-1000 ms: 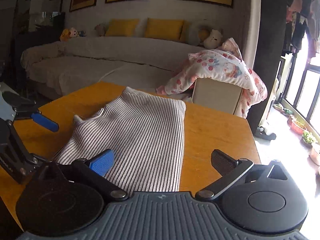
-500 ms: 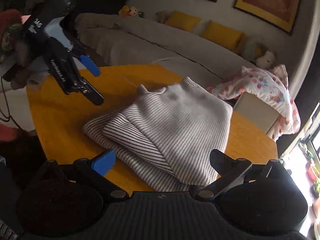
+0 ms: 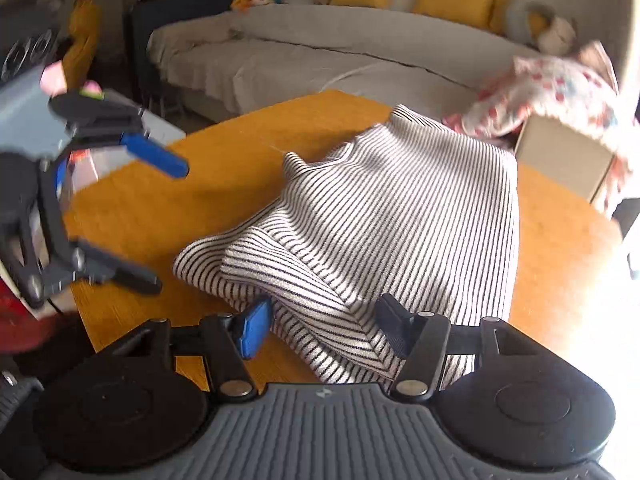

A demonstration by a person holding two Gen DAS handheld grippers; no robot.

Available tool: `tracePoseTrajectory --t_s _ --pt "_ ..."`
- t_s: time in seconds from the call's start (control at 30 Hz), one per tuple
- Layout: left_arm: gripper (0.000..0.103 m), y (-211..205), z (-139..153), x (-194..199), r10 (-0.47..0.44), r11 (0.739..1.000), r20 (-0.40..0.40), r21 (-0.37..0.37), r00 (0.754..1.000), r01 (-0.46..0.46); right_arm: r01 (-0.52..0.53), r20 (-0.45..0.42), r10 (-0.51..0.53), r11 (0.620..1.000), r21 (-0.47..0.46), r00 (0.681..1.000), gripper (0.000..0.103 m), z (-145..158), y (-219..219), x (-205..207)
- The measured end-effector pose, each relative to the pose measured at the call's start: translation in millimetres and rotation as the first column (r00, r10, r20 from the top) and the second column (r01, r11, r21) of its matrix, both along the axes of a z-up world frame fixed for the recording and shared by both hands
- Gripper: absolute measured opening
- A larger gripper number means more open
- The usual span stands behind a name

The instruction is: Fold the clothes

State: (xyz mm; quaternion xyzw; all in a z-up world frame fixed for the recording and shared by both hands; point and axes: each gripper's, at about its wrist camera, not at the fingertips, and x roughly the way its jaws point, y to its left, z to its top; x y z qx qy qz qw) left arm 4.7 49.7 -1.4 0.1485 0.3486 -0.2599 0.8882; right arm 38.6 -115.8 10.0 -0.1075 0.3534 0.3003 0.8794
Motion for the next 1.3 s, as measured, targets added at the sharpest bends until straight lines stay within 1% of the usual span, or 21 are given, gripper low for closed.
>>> tracePoseTrajectory --t_s 0.03,0.2,0.27,0.3,0.37,0.43,0.47,0.53,0.63,0.67,0.7,0.73,0.77,0.8,0.83,0.87,0.97,1.07,1.17,1.23,1.3 --pt "0.103 -4 -4 0 -0.011 1.0 -0.002 0.025 1.0 0.011 0.018 -0.027 -0.018 0.999 0.032 0.999 0.059 1 -4 4" --pt "0.103 -20 -22 13 0.01 0.991 0.033 0.13 0.999 -0.014 0.017 -0.019 -0.016 0.999 0.038 1.0 0.06 0 -5 0" --pt "0.103 -25 -25 23 0.036 0.989 0.045 0.145 0.998 -0.042 0.016 -0.015 -0.016 0.999 0.04 1.0 0.063 0 -6 -2" --pt "0.103 -28 -27 28 0.05 0.987 0.05 0.151 0.997 -0.057 0.007 0.008 -0.007 1.0 0.02 1.0 0.065 0 -3 -6" --pt "0.103 -29 -25 35 0.064 0.99 0.041 0.125 0.997 -0.069 -0.026 0.106 0.033 0.997 -0.068 0.994 0.081 -1 6 -22" --pt "0.103 -26 -23 42 0.093 0.993 0.018 0.069 0.995 -0.094 -0.073 0.227 0.119 0.976 -0.203 0.966 0.083 -6 15 -46" --pt "0.103 -23 -21 45 0.112 0.993 -0.004 0.03 0.994 -0.112 -0.089 0.272 0.163 0.96 -0.267 0.948 0.083 -10 18 -55" --pt "0.103 -14 -18 52 0.146 0.987 -0.059 -0.054 0.988 -0.149 -0.084 0.336 0.211 0.93 -0.357 0.918 0.084 -18 22 -64" --pt "0.103 -3 -15 61 0.173 0.968 -0.141 -0.157 0.975 -0.195 -0.024 0.428 0.246 0.888 -0.46 0.87 0.084 -33 28 -68" --pt "0.103 1 -14 64 0.18 0.959 -0.168 -0.191 0.969 -0.211 0.005 0.456 0.235 0.885 -0.465 0.858 0.085 -36 29 -64" --pt "0.103 1 -14 65 0.179 0.955 -0.18 -0.204 0.967 -0.215 0.03 0.475 0.22 0.885 -0.464 0.852 0.085 -38 28 -58" --pt "0.103 2 -14 66 0.178 0.952 -0.191 -0.215 0.965 -0.218 0.05 0.484 0.201 0.888 -0.456 0.852 0.084 -39 28 -51" --pt "0.103 1 -15 67 0.174 0.952 -0.194 -0.217 0.965 -0.215 0.049 0.471 0.186 0.895 -0.443 0.863 0.068 -39 27 -42" --pt "0.103 0 -17 67 0.17 0.953 -0.196 -0.215 0.966 -0.212 0.034 0.441 0.177 0.902 -0.43 0.88 0.057 -37 27 -34" --pt "0.103 -1 -17 67 0.17 0.953 -0.199 -0.215 0.965 -0.212 0.036 0.429 0.165 0.905 -0.423 0.888 0.045 -35 26 -28" --pt "0.103 0 -17 65 0.167 0.953 -0.201 -0.219 0.965 -0.211 0.054 0.442 0.158 0.901 -0.43 0.883 0.037 -31 26 -25" --pt "0.103 12 -5 53 0.138 0.946 -0.172 -0.27 0.975 -0.182 0.087 0.471 0.167 0.878 -0.471 0.866 0.029 -16 21 -17" --pt "0.103 32 11 48 0.168 0.92 -0.142 -0.334 0.975 -0.207 0.095 0.457 0.176 0.855 -0.51 0.872 0.026 -4 9 -11" --pt "0.103 49 24 51 0.216 0.881 -0.125 -0.403 0.968 -0.248 0.003 0.382 0.256 0.828 -0.56 0.888 0.026 11 4 -36" --pt "0.103 55 30 57 0.212 0.858 -0.12 -0.452 0.97 -0.244 -0.071 0.322 0.317 0.801 -0.594 0.892 0.025 20 3 -57" --pt "0.1 54 36 68 0.189 0.835 -0.121 -0.502 0.974 -0.225 -0.143 0.253 0.379 0.76 -0.634 0.89 0.025 29 5 -83"
